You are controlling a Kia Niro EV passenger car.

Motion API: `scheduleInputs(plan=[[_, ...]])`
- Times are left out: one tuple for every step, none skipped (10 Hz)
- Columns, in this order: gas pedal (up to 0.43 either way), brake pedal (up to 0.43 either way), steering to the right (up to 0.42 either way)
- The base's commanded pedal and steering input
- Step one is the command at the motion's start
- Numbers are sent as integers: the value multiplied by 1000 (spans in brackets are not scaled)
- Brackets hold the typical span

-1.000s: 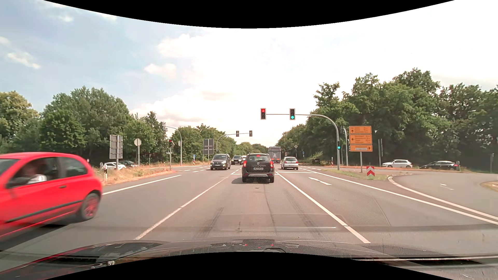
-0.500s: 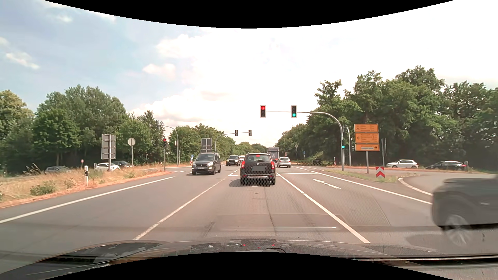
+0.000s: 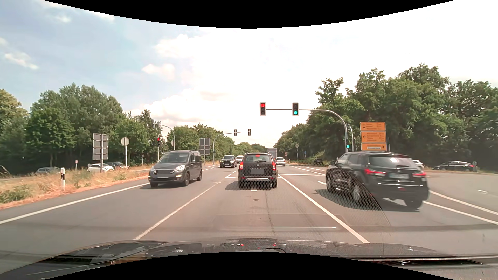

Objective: Follow the waypoints while adhering to traffic rules and regulations

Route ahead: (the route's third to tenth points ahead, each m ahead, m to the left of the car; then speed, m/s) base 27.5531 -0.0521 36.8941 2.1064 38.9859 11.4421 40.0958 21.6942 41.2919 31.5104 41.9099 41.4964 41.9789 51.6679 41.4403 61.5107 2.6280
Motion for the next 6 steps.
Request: scheduleInputs(plan=[[0,165,6],[0,189,5],[0,201,1],[0,201,-2],[0,195,-2],[0,195,0]])
